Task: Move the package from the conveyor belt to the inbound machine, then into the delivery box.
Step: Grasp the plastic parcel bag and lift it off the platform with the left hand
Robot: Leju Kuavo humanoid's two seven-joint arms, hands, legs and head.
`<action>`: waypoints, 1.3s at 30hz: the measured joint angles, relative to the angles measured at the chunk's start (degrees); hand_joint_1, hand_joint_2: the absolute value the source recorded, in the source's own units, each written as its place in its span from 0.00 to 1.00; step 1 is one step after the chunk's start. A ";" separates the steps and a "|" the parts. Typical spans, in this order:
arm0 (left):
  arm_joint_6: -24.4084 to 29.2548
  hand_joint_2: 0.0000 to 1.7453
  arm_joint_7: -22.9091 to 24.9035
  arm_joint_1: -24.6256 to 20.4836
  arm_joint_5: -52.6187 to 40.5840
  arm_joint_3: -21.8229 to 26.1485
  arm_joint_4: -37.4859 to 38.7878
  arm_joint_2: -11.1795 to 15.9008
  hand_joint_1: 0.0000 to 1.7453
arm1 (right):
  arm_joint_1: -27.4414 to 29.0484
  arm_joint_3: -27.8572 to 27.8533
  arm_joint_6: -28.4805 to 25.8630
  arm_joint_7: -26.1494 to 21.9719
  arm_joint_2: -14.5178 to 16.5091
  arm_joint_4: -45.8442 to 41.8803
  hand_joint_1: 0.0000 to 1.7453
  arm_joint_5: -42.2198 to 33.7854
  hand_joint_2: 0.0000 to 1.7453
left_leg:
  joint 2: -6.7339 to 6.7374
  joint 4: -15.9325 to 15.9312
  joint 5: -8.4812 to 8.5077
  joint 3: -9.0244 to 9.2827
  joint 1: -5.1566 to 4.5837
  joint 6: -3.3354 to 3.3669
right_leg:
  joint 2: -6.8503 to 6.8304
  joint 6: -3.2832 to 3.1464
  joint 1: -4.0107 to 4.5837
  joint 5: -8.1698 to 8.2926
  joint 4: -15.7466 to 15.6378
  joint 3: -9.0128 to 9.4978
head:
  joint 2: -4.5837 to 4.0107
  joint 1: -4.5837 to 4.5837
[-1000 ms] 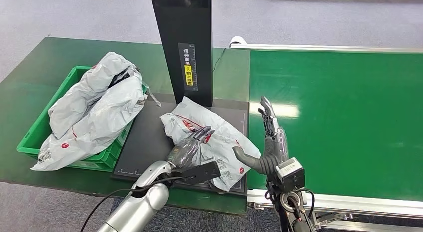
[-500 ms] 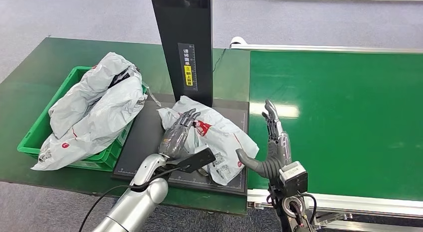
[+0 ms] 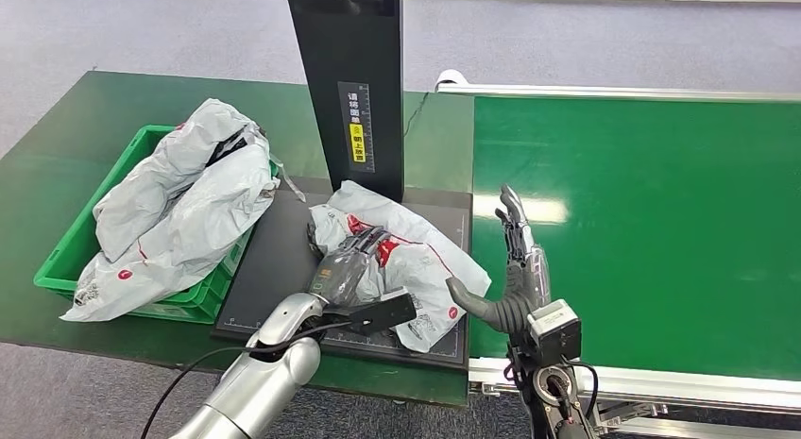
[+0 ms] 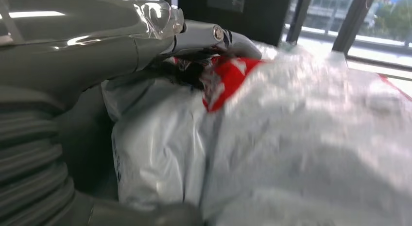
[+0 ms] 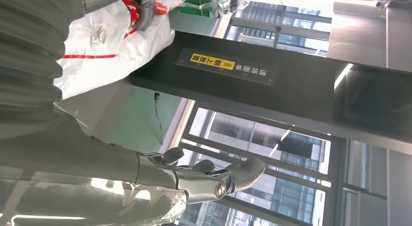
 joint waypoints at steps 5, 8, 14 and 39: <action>-0.84 1.00 0.12 -0.76 -0.57 -0.20 1.91 -0.45 0.99 | -0.21 0.02 -0.05 0.00 0.01 0.40 0.00 0.01 1.00 | 0.00 0.00 0.01 0.05 0.00 0.00 | -0.01 0.00 -0.01 0.00 0.00 0.07 | 0.00 0.01; -0.92 1.00 0.12 -1.23 -0.63 -0.20 2.50 -0.59 1.00 | -0.20 0.00 -0.09 0.00 0.01 0.41 0.00 0.03 1.00 | -0.01 0.00 0.01 0.08 0.00 0.00 | -0.01 0.00 -0.01 0.00 0.00 0.09 | 0.00 0.00; -1.15 1.00 0.07 -1.97 -0.77 -0.20 3.10 -0.77 0.99 | -0.20 -0.04 -0.22 0.00 0.01 0.41 0.00 0.19 1.00 | -0.01 0.00 0.00 0.09 0.00 0.00 | -0.01 0.00 -0.01 0.00 0.00 0.08 | 0.00 0.00; -0.83 1.00 -1.42 -1.99 0.72 -0.10 3.94 -1.03 1.00 | -0.16 -0.15 -0.32 0.00 0.01 0.41 0.00 0.32 1.00 | 0.00 0.00 0.00 0.10 0.00 0.00 | 0.00 0.00 -0.01 0.00 0.00 0.08 | 0.00 0.00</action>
